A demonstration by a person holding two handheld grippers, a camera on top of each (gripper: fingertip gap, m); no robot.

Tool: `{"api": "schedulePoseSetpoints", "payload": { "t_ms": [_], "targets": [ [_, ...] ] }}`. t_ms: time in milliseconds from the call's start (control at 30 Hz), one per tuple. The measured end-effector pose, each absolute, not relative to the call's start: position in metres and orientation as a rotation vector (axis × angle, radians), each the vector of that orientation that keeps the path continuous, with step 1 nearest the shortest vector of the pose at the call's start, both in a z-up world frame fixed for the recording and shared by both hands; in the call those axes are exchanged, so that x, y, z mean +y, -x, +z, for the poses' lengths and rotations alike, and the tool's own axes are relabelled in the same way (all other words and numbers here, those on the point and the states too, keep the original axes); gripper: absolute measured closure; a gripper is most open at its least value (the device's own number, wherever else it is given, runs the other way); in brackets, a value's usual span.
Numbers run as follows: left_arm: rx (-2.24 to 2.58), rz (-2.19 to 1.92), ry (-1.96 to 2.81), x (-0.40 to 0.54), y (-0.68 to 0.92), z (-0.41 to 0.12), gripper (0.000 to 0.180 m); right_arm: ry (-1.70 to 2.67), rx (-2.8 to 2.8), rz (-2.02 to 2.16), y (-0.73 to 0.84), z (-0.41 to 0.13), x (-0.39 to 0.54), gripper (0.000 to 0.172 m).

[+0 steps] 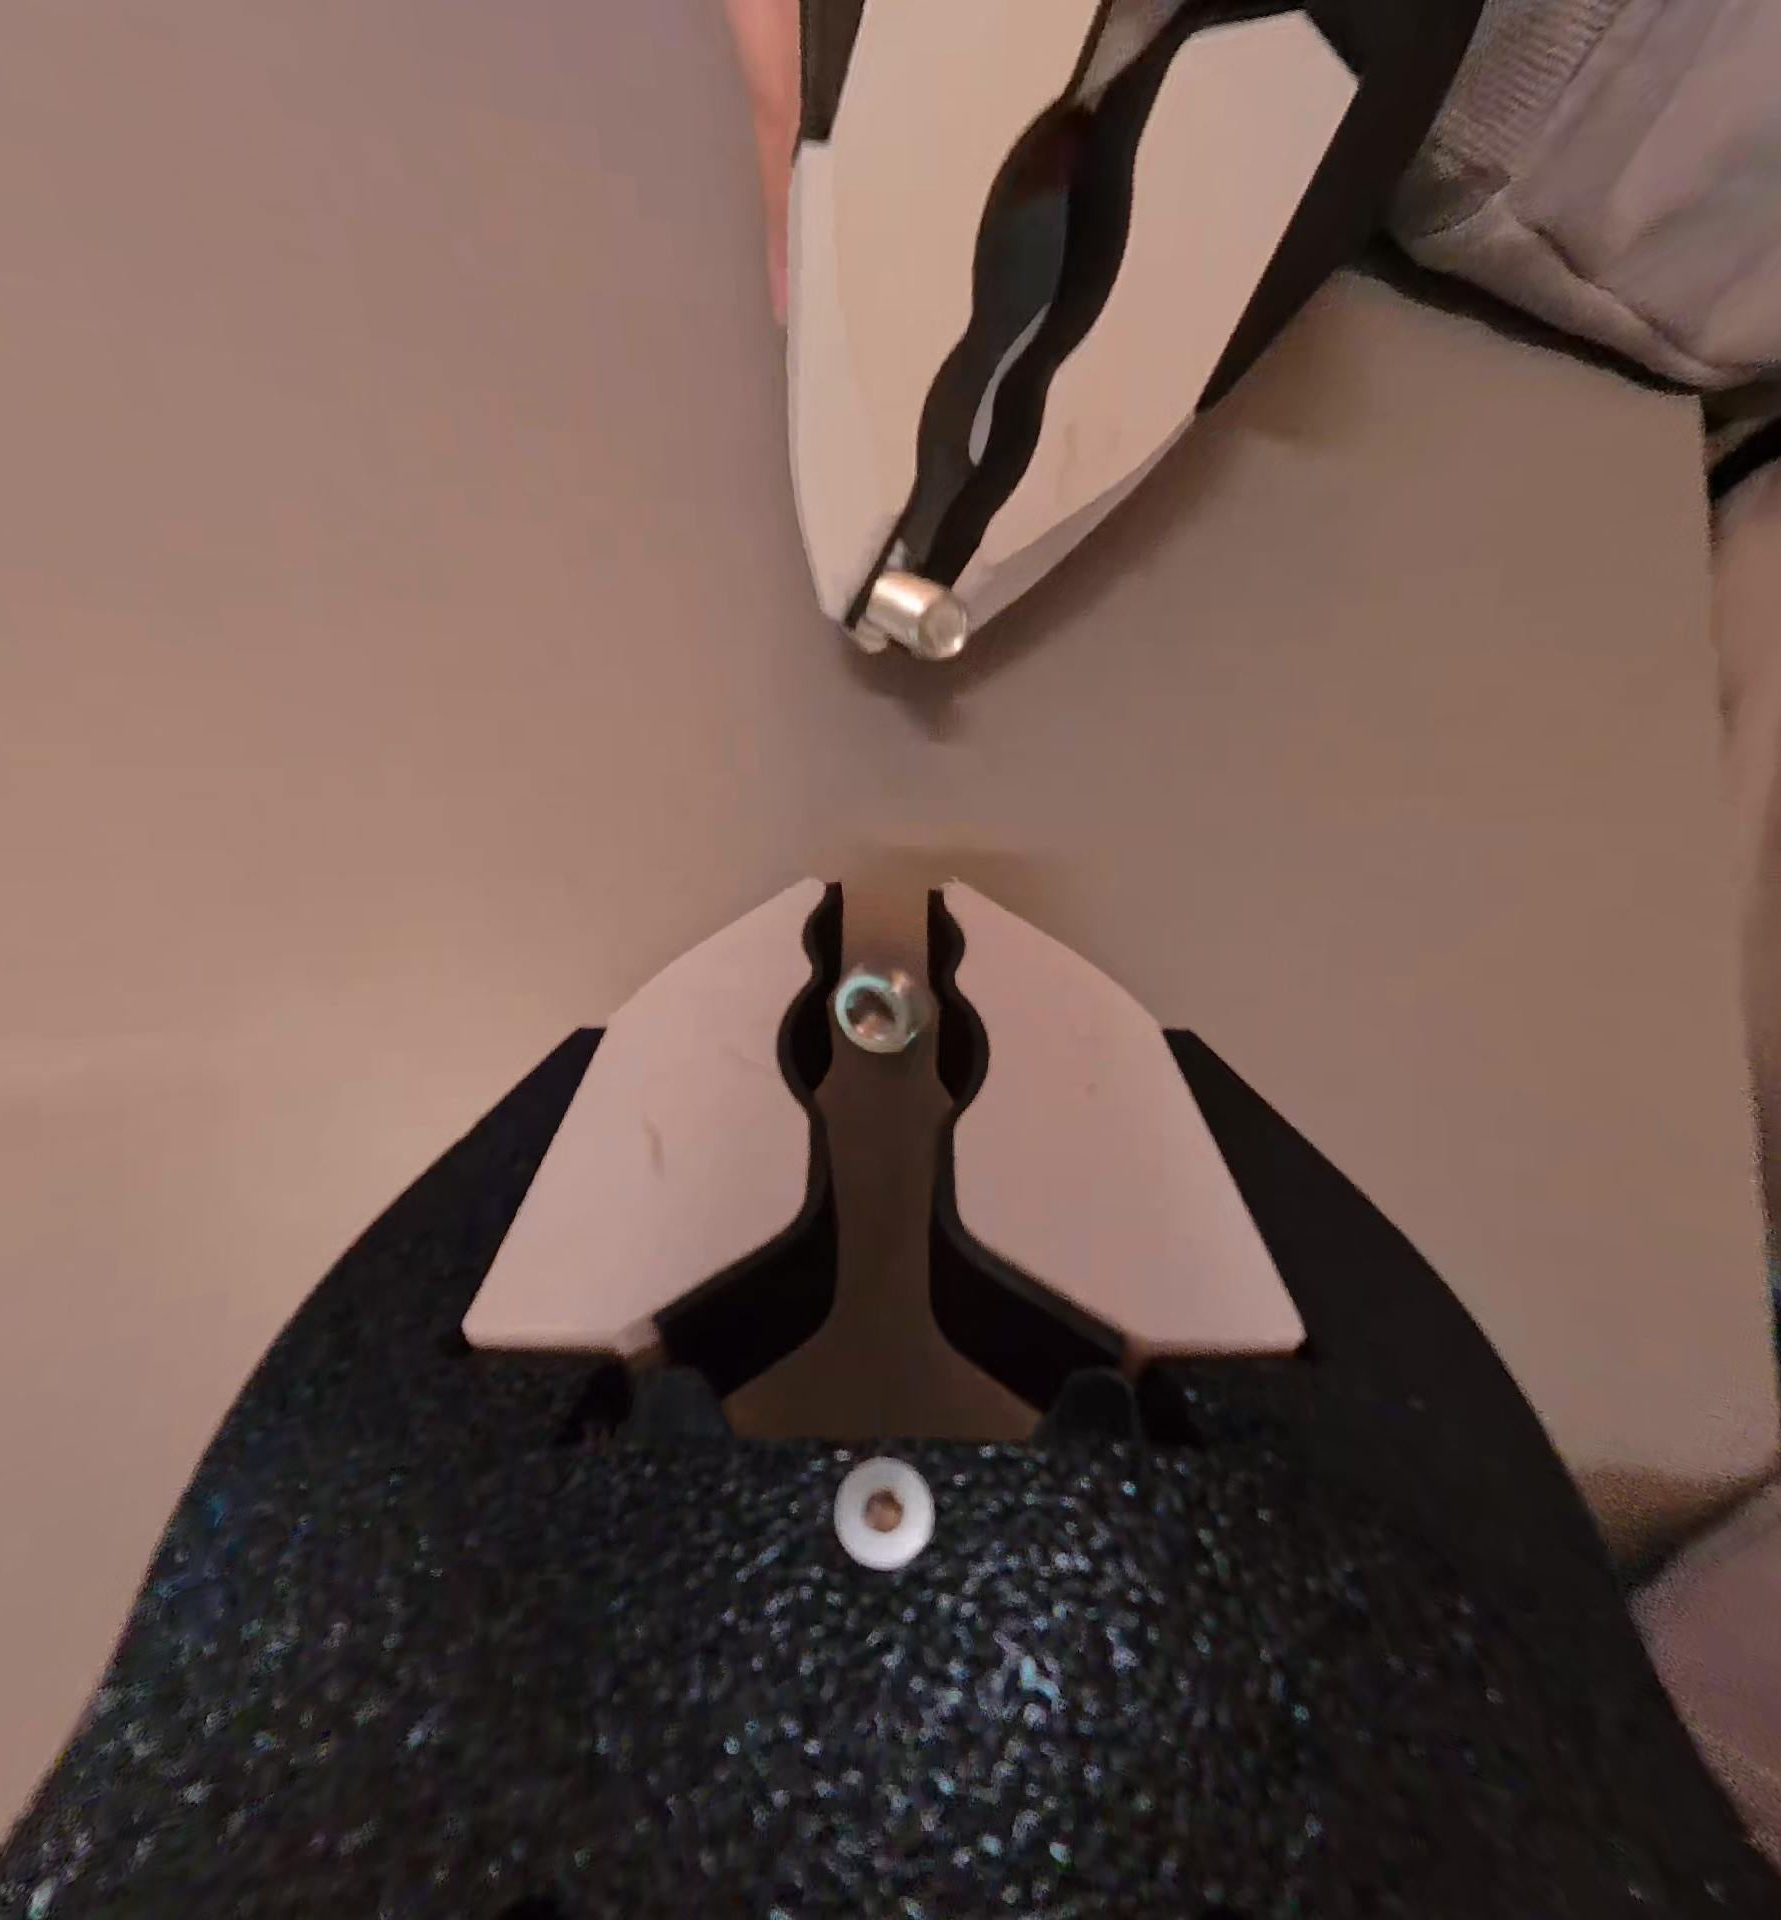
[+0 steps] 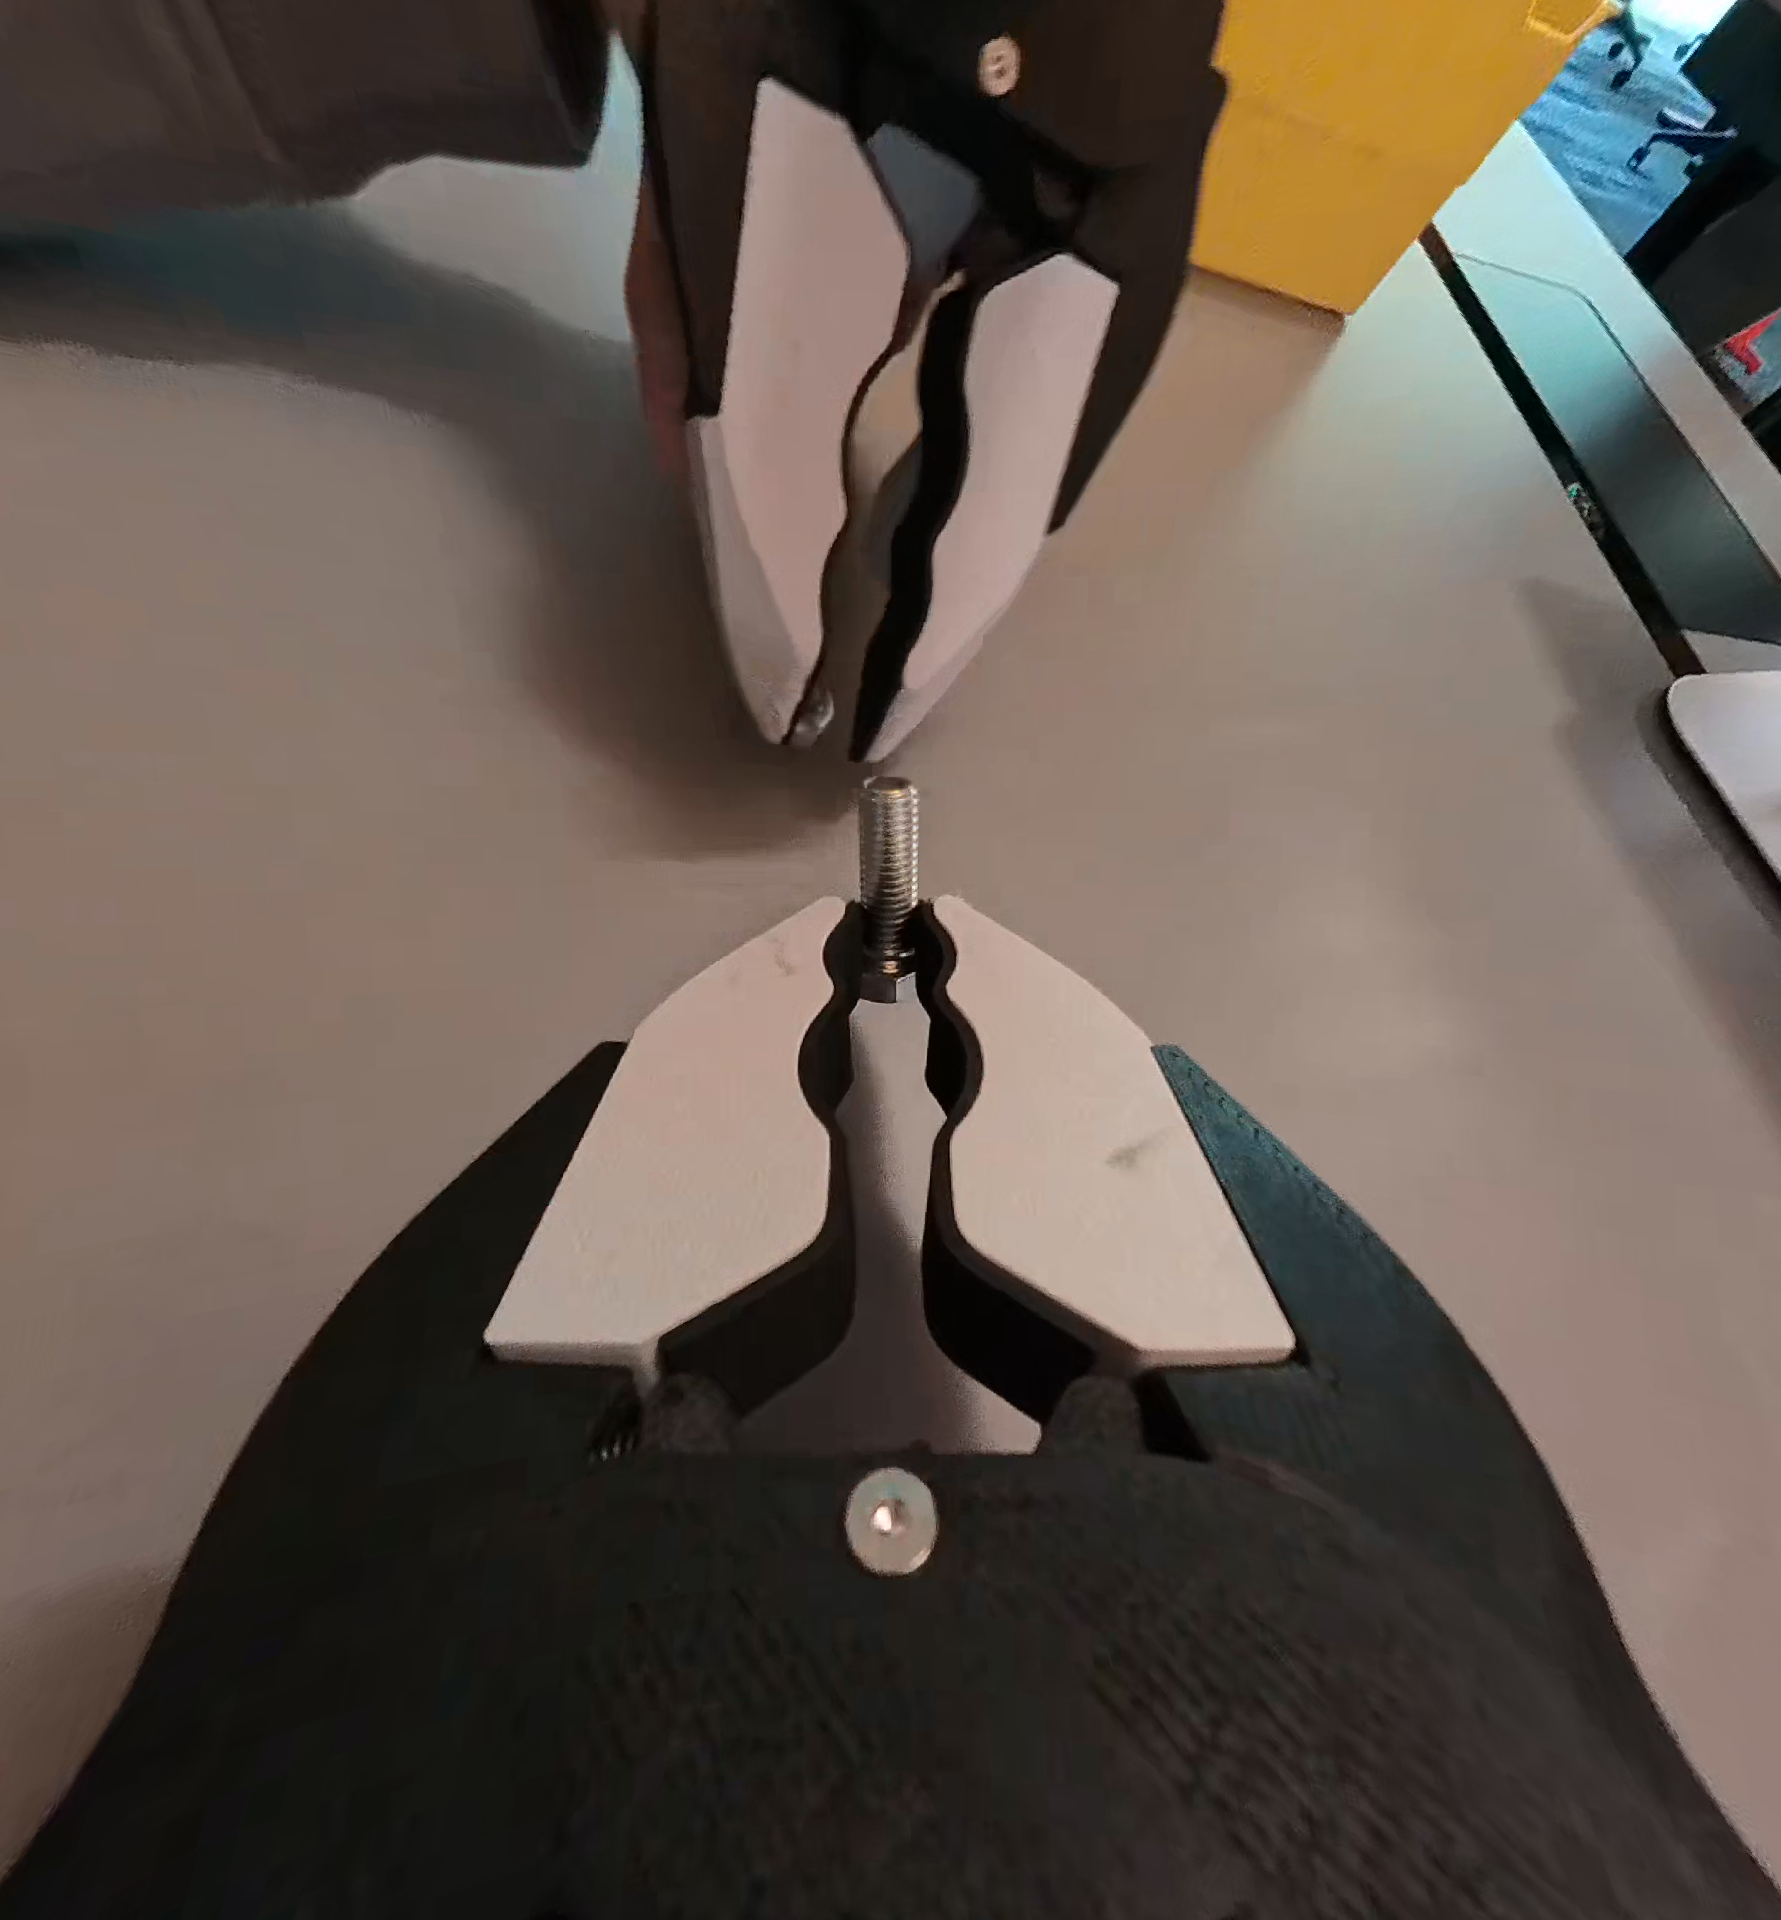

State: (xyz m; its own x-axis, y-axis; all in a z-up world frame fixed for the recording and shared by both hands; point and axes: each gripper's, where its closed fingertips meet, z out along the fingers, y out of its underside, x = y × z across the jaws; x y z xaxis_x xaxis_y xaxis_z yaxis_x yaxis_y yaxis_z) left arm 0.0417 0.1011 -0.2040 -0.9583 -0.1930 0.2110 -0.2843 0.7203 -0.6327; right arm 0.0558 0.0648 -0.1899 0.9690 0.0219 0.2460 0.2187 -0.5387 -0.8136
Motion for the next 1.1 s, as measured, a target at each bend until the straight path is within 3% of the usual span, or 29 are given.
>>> {"api": "schedulePoseSetpoints", "payload": {
  "t_ms": [33, 267, 467, 667, 833, 867, 1067, 1100],
  "targets": [
    [-2.818, 1.094, -0.4, 0.103, -0.042, -0.206, 0.166, 2.131, -0.161, -0.268, -0.058, -0.19, 0.065, 0.163],
    [-2.887, 1.503, -0.594, 0.127, -0.041, -0.169, 0.162, 2.114, -0.107, -0.35, -0.068, -0.185, 0.066, 0.163],
    [-3.004, 1.435, -0.426, 0.101, -0.023, -0.198, 0.157, 2.042, -0.087, -0.32, -0.066, -0.175, 0.069, 0.163],
    [-3.027, 1.251, -0.56, 0.098, -0.038, -0.219, 0.154, 1.987, -0.071, -0.271, -0.063, -0.167, 0.07, 0.163],
    [-2.996, 1.239, -0.558, 0.094, -0.039, -0.22, 0.18, 1.998, -0.055, -0.273, -0.066, -0.17, 0.068, 0.163],
    [-2.995, 1.237, -0.567, 0.094, -0.04, -0.221, 0.17, 2.0, -0.054, -0.273, -0.067, -0.171, 0.068, 0.163],
    [-2.981, 1.233, -0.587, 0.077, -0.037, -0.221, 0.154, 1.982, -0.03, -0.285, -0.071, -0.167, 0.065, 0.163],
    [-2.993, 1.214, -0.609, 0.077, -0.039, -0.222, 0.161, 1.984, -0.03, -0.285, -0.071, -0.167, 0.065, 0.163]
  ]
}}
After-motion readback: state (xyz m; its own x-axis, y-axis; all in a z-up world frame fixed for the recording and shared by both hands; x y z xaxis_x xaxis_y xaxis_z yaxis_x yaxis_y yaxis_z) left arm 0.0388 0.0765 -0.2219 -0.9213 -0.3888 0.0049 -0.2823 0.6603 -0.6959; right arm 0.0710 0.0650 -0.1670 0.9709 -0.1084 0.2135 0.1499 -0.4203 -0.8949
